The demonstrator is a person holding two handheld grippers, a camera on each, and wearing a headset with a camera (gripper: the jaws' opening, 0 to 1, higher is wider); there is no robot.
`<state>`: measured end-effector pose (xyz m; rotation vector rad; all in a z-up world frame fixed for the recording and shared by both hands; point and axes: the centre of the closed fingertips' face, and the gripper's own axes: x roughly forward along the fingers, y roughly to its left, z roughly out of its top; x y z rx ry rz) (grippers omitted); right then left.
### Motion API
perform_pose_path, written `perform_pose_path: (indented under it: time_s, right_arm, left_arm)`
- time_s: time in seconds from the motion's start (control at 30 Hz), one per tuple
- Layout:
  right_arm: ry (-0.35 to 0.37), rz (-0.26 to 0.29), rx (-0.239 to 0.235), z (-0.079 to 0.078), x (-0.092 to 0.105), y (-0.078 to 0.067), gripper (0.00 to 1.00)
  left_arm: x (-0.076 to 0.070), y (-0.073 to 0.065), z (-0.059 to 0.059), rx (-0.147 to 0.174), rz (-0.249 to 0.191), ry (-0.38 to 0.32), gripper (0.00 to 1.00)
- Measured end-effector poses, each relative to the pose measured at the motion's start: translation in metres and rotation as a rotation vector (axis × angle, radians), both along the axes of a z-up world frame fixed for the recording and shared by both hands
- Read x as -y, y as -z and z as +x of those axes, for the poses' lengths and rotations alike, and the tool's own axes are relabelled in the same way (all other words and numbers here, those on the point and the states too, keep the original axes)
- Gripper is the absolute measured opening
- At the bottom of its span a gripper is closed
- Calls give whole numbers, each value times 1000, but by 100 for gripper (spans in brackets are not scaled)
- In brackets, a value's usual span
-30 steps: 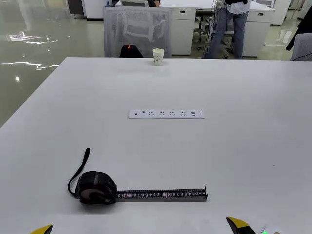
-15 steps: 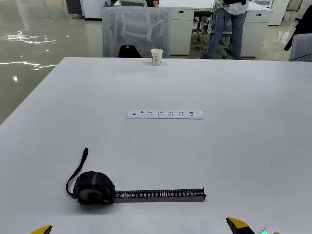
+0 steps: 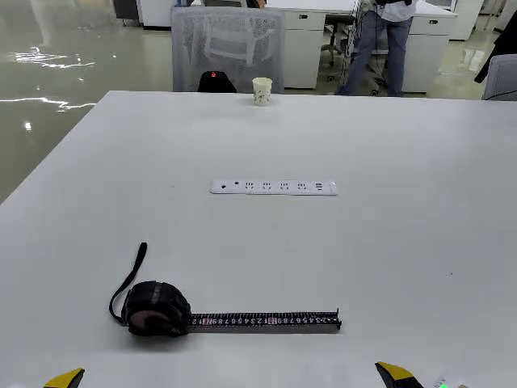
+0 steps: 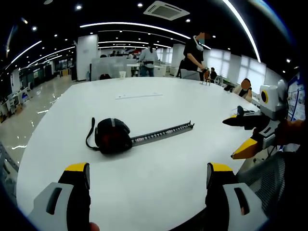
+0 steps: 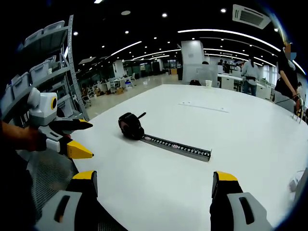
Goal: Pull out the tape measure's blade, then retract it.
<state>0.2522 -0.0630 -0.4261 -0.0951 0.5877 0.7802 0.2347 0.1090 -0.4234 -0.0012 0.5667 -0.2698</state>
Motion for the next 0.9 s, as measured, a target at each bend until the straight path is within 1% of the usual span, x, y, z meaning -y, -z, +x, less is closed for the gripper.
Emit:
perform_pose_path:
  time_s: [0.43,0.9]
  right_arm:
    - [-51,11,-11,1,2,0,99]
    - [-135,16,-12,5,3,1,99]
  left_arm:
    - [9,1,7,2,7,15,99]
    - [7,5,14,-3,19,4,99]
